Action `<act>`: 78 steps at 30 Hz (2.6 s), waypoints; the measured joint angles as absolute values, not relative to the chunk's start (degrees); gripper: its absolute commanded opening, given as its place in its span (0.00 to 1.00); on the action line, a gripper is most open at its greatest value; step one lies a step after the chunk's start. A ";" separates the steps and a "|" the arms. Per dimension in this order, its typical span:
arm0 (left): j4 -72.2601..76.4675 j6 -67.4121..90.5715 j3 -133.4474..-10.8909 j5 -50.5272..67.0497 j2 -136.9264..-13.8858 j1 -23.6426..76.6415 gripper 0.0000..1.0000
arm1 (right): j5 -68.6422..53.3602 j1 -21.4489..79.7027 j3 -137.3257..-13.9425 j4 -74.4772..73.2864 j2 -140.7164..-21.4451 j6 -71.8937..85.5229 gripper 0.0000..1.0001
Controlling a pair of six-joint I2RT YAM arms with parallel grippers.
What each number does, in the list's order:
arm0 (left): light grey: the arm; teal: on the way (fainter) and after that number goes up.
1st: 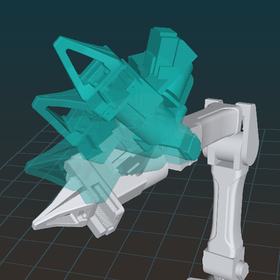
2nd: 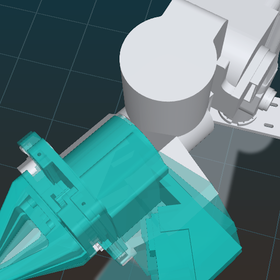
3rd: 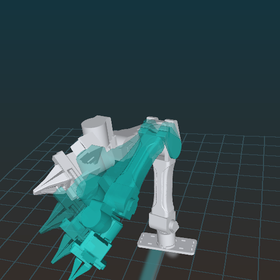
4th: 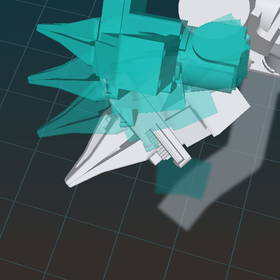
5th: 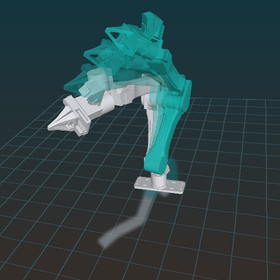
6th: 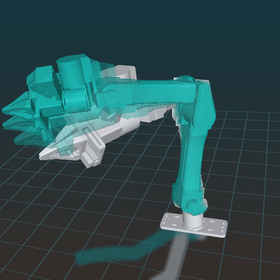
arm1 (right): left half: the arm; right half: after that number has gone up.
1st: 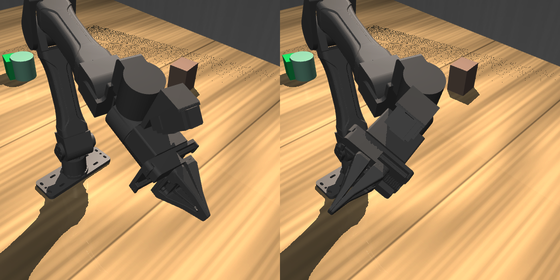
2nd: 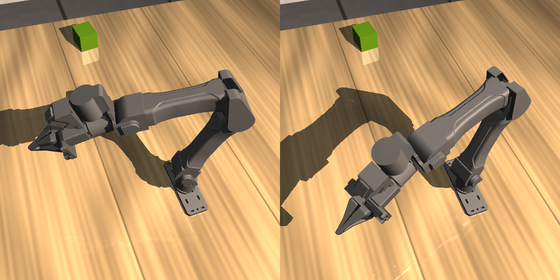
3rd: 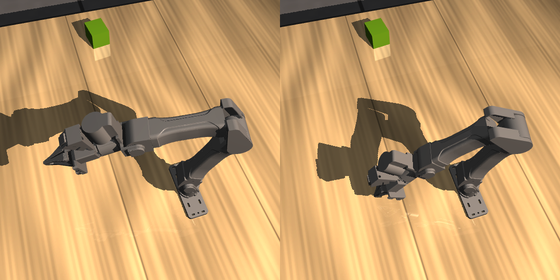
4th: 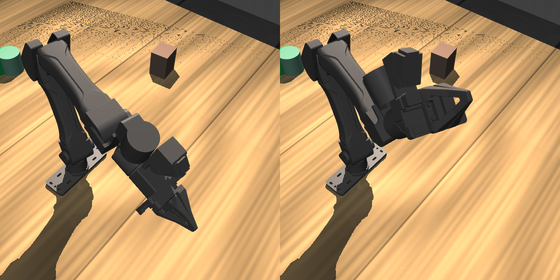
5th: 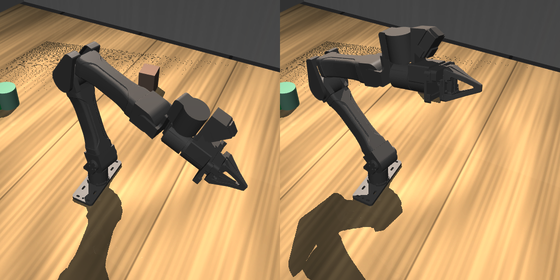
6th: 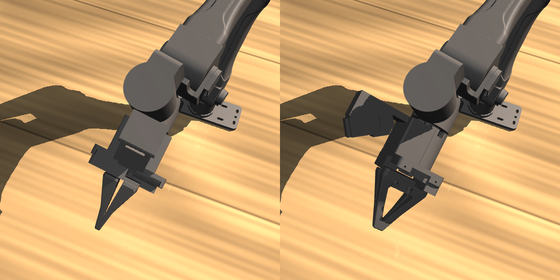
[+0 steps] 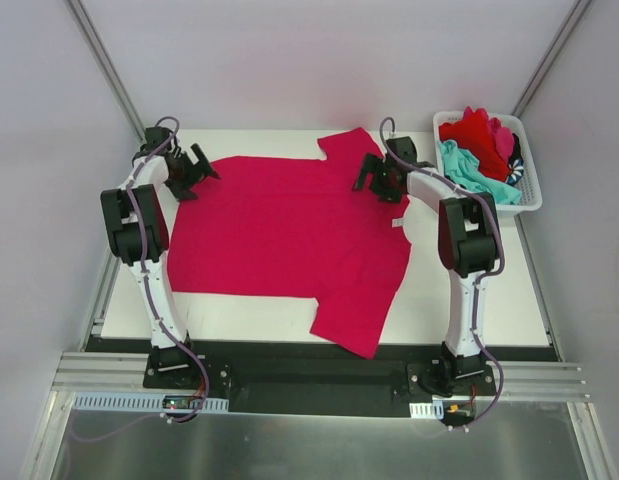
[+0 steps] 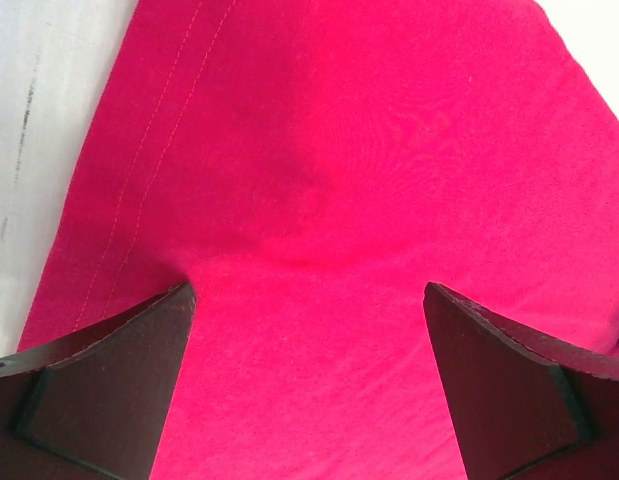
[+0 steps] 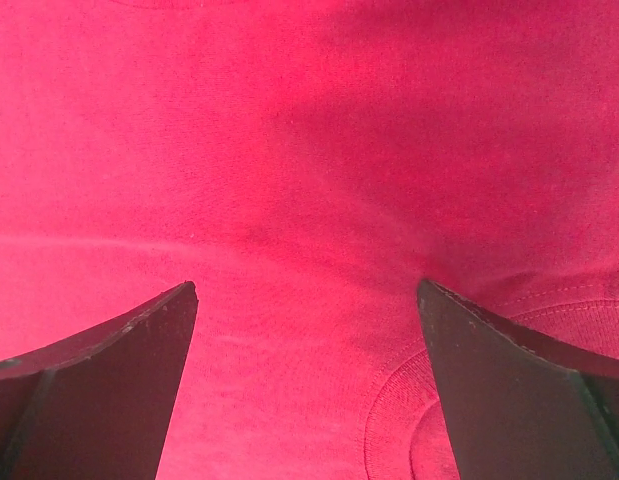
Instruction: Fold and stack the t-shirts
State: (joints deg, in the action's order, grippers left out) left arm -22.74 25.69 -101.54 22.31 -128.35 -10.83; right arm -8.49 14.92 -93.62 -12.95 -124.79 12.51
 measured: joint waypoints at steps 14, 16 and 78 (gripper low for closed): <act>-22.90 28.16 -107.00 22.33 -132.03 -10.09 0.99 | -8.97 13.28 -102.41 -17.43 -129.80 10.46 0.96; -22.65 28.97 -108.12 22.52 -132.88 -10.04 0.99 | -9.13 12.88 -104.60 -17.52 -131.15 10.46 0.96; -21.26 43.24 -44.16 18.35 -75.94 -25.61 0.62 | -10.59 11.94 -35.99 -27.92 -53.74 27.07 0.96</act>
